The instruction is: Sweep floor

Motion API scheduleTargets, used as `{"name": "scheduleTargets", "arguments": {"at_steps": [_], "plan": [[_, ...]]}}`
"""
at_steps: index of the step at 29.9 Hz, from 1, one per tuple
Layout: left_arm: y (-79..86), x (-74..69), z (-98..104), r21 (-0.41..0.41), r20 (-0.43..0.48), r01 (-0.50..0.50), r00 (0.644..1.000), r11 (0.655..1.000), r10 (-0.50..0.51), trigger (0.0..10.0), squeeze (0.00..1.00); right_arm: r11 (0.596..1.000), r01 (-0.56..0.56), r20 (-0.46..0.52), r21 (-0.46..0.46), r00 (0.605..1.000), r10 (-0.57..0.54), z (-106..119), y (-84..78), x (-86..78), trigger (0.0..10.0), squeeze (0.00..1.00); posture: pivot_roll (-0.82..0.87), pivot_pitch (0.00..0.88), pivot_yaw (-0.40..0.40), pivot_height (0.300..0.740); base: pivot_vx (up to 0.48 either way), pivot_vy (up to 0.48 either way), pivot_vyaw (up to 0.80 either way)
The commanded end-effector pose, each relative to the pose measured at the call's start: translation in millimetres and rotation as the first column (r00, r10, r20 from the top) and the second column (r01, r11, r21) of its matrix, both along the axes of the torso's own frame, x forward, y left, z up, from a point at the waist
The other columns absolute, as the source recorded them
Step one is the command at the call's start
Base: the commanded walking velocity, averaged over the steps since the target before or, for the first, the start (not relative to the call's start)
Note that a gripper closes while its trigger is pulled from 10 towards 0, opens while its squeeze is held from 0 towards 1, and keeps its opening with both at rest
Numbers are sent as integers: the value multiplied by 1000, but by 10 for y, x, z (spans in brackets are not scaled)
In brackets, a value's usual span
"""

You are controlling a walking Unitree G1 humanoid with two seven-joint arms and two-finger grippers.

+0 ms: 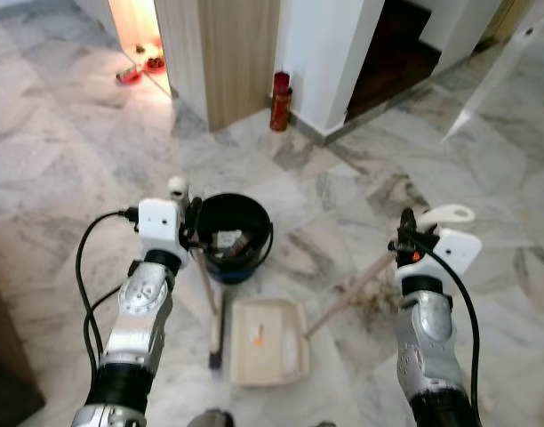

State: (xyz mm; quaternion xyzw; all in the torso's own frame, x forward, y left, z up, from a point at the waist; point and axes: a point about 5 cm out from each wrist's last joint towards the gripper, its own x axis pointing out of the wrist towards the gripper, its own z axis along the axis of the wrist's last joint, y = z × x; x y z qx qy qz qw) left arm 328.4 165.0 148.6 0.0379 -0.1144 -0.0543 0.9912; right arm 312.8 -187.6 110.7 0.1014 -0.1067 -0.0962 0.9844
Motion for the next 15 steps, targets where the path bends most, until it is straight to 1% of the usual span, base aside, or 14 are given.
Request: {"name": "scheduleTargets", "arguments": {"at_steps": [1,15], "plan": [[-63,0,68,0,27,20,999,1000,-20,10000,0,1000,15,32,-3,999,-15,72,-50,-3,10000,0,149,150,-76,740,0,292,0],[-52,0,67,-1,27,17,999,1000,-17,10000,0,1000,10,37,-5,999,-10,88,-38,3,10000,0,150,150,-77,740,0,292,0]]}}
